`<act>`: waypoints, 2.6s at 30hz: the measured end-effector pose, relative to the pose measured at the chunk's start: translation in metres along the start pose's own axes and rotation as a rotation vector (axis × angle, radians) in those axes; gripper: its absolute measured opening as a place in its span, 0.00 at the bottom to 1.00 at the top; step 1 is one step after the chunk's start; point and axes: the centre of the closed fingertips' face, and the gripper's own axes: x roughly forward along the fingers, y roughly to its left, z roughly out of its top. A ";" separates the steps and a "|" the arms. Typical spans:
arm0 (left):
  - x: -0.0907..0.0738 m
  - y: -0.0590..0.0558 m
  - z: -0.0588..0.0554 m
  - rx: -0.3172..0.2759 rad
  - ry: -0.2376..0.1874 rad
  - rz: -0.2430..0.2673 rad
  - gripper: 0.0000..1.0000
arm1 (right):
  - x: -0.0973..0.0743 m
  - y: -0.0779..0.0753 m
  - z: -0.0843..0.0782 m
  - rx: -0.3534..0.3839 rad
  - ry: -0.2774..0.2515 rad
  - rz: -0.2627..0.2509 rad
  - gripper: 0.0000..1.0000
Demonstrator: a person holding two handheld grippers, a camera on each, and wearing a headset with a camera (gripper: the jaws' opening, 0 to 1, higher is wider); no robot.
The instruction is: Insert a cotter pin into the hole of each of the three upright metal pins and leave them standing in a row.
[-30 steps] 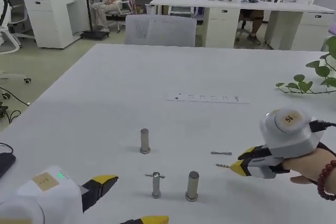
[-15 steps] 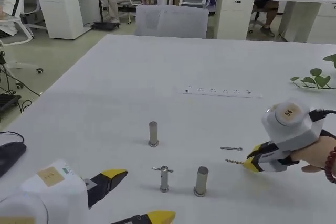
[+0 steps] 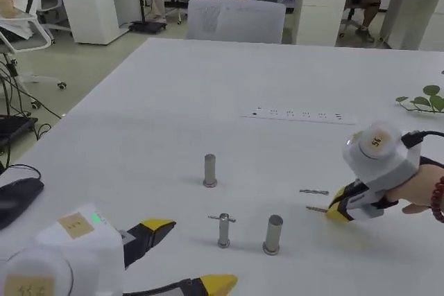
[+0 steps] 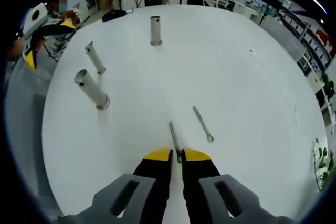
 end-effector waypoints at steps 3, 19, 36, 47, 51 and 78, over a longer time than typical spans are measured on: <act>0.000 0.001 0.001 0.000 -0.001 0.001 0.63 | -0.001 0.004 0.001 -0.020 0.020 0.021 0.07; -0.001 0.006 0.000 0.006 0.013 0.011 0.62 | -0.004 0.004 0.003 -0.085 0.078 -0.007 0.03; -0.002 0.002 0.017 0.028 0.000 -0.019 0.56 | -0.041 0.000 0.026 -0.143 -0.008 -0.085 0.03; 0.003 -0.008 0.029 0.035 -0.001 -0.078 0.50 | -0.070 0.033 0.051 -0.217 -0.119 -0.103 0.03; 0.006 -0.012 0.034 0.045 0.000 -0.093 0.47 | -0.079 0.049 0.059 -0.242 -0.150 -0.099 0.03; 0.030 -0.047 0.045 -0.129 0.019 -0.239 0.29 | -0.090 0.127 0.078 -0.403 -0.233 -0.040 0.03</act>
